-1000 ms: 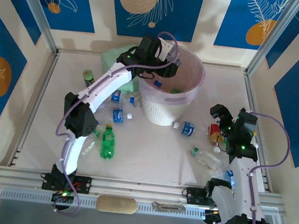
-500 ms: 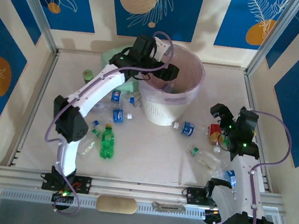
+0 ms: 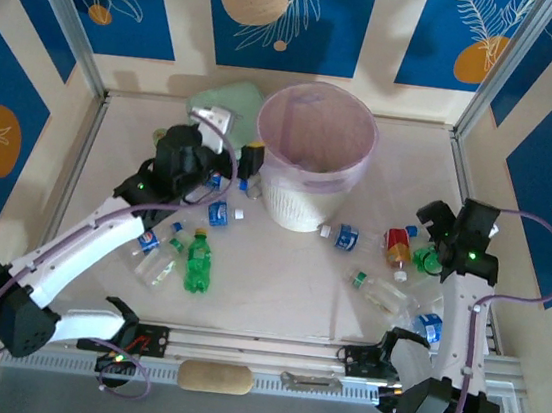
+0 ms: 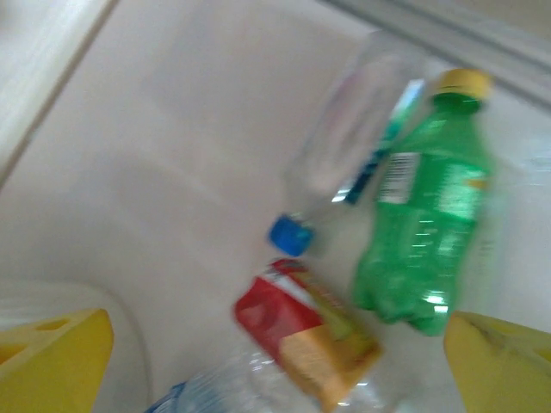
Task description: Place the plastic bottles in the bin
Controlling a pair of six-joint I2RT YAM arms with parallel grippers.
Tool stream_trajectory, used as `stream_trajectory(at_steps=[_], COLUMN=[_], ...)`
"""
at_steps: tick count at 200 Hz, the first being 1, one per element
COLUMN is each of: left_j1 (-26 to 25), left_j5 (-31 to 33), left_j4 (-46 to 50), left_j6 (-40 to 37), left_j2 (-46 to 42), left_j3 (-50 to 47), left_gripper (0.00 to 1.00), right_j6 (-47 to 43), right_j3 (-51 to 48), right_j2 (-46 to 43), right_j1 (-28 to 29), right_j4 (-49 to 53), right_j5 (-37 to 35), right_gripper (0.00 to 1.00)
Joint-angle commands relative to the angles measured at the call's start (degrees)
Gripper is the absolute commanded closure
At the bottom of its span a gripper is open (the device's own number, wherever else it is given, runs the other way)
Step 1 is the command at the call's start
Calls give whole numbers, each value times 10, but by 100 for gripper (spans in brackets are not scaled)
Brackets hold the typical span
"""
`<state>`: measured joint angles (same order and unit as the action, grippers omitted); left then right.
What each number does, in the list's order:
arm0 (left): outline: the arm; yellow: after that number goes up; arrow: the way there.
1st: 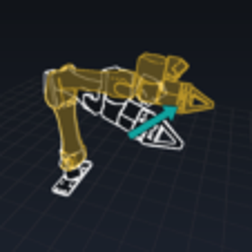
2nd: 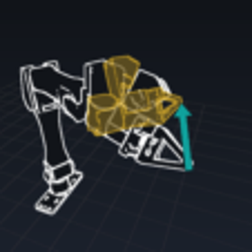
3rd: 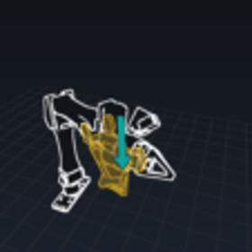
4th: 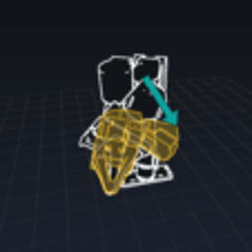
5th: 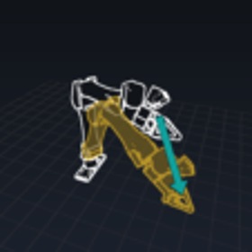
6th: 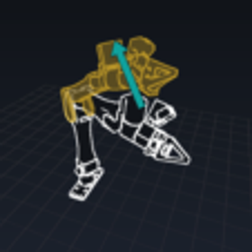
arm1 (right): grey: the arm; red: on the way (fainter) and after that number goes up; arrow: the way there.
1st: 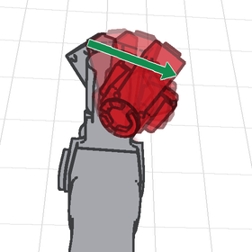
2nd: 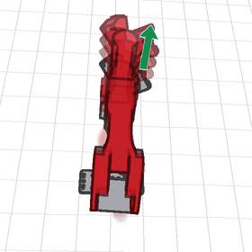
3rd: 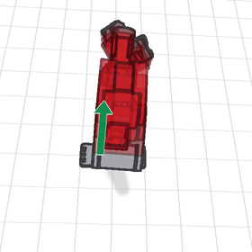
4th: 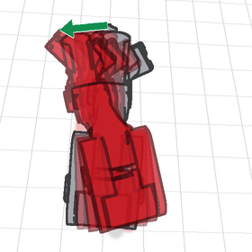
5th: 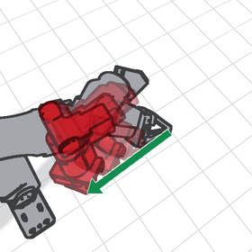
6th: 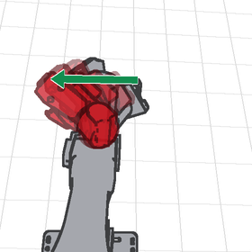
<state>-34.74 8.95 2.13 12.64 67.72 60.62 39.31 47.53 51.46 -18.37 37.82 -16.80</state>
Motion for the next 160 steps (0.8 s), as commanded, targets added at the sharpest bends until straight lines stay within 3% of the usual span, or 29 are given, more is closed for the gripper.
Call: stream_trajectory(at_steps=[1, 52, 102, 160], left_j1=[9, 16, 49, 54], left_j5=[75, 81, 12, 4], left_j4=[-29, 1, -1, -14], left_j6=[37, 83, 128, 165], left_j2=[-38, -90, -52, -45], left_j3=[-78, -177, -181, -189], left_gripper=[0, 0, 0, 0], right_j6=[-6, 33, 30, -21], right_j3=[-14, -58, -100, -118], right_j2=[-24, 0, 7, 65], right_j1=[-33, -107, -182, -223], right_j4=[48, 66, 34, -35], right_j5=[-60, -49, 21, 120], right_gripper=[1, 1, 1, 3])
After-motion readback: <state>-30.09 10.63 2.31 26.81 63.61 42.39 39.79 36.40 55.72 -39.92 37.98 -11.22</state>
